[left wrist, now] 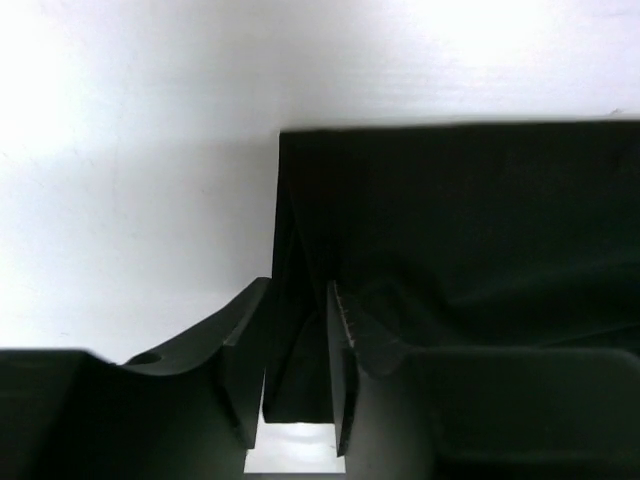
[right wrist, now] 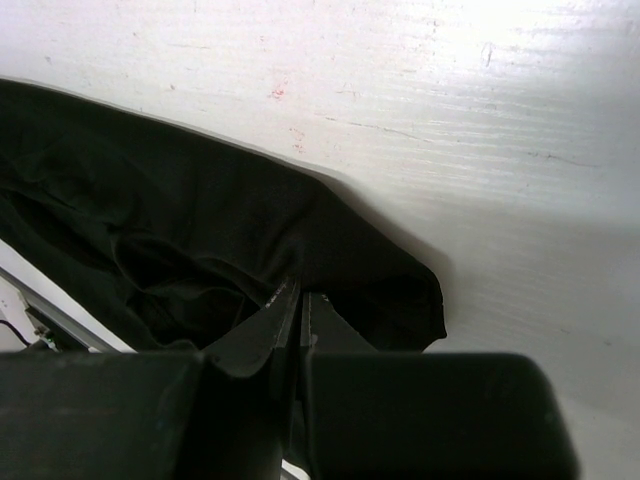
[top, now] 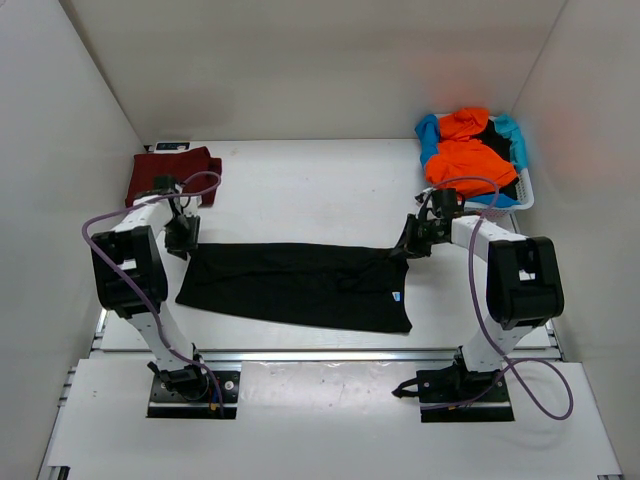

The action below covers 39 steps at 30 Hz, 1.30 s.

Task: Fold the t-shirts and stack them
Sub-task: Fold the other side of the tshirt into a rectangle

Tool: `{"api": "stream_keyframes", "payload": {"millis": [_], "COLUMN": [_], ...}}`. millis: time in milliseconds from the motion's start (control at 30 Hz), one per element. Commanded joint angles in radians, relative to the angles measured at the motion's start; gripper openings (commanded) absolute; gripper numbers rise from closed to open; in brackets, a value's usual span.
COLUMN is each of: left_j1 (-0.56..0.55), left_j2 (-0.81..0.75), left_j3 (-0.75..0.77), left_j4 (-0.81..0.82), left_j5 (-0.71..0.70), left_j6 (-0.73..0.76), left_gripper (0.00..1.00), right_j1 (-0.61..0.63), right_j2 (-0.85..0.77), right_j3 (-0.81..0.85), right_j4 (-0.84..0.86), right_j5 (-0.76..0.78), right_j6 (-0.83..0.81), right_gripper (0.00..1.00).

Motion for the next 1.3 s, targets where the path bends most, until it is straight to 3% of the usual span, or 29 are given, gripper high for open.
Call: {"api": "stream_keyframes", "payload": {"millis": [0,267,533,767,1033,1267], "left_j1": [0.006,0.021,0.021,0.032,0.031,0.025], "left_j2": [-0.042,0.011,0.049,0.040,0.018,-0.008], "left_j3": [-0.020,-0.034,-0.003,-0.001,-0.004,0.081], "left_j4": [-0.025,-0.009,-0.040,-0.006,0.010,-0.016], "left_j5": [0.060,0.046,0.217,0.181,0.154,0.154], "left_j6": [0.013,-0.001,0.002,0.007,0.002,-0.004], "left_gripper": [0.38,0.35,0.32,0.24,0.01,0.00], "right_j1": [0.004,0.005,-0.009,-0.012,-0.004,-0.025], "right_j2": [-0.051,-0.069,-0.099,-0.111,-0.106,-0.123], "right_j3": [-0.015,-0.030,-0.066,-0.069,-0.075,-0.078], "right_j4": [0.022,0.014,0.037,0.027,0.048,0.042], "right_j5": [-0.008,-0.004,-0.014,-0.008,-0.016,-0.005], "right_j6": [0.010,0.005,0.021,0.004,0.015,0.015], "right_gripper": [0.00,0.00,0.00,0.00,0.00,0.00]}}
